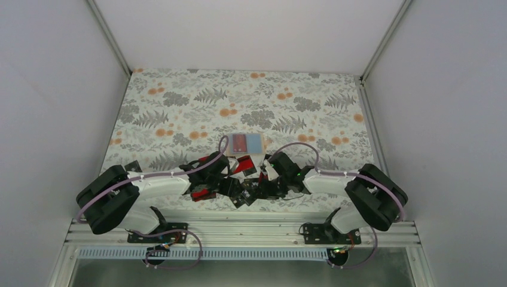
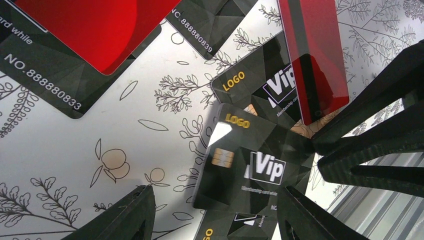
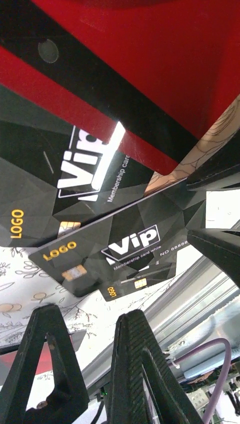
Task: Put the credit cards into the card holder
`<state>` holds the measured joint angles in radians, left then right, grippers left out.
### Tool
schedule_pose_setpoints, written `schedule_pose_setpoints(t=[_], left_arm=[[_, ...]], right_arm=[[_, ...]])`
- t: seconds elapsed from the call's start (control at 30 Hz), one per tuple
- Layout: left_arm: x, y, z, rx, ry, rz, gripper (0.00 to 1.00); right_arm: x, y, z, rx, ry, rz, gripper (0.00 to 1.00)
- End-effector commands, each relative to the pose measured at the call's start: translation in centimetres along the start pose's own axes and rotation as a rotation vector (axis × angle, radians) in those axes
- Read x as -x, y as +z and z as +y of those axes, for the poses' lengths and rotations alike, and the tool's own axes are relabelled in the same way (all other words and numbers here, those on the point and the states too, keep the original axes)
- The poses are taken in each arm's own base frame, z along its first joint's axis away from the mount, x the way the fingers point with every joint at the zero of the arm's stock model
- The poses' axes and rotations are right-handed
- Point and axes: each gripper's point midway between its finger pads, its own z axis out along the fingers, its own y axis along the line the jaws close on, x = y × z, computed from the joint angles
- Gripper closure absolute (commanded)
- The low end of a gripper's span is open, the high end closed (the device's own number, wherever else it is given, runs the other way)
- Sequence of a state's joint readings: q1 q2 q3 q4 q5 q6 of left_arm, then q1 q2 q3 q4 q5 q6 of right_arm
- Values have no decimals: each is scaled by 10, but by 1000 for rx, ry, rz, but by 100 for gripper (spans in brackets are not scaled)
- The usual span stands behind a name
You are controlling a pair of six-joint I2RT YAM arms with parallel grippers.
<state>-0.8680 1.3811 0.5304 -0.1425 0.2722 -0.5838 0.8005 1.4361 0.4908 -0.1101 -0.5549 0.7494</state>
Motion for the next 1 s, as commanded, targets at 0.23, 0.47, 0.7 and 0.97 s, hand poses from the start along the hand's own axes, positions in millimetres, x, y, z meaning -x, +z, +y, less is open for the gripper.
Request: schedule_pose_setpoints(t=[0.23, 0.47, 0.7, 0.97], left_arm=[[-10, 7, 2, -54, -8, 25, 39], [-15, 10, 2, -105, -30, 35, 39], [-22, 14, 10, -93, -60, 59, 39], [-28, 15, 5, -159, -98, 82, 42]], right_arm=[[-8, 8, -29, -110, 13, 1, 80], [-13, 10, -37, -130, 22, 9, 80], [-15, 12, -40, -129, 24, 15, 80], [-17, 13, -42, -131, 28, 17, 80]])
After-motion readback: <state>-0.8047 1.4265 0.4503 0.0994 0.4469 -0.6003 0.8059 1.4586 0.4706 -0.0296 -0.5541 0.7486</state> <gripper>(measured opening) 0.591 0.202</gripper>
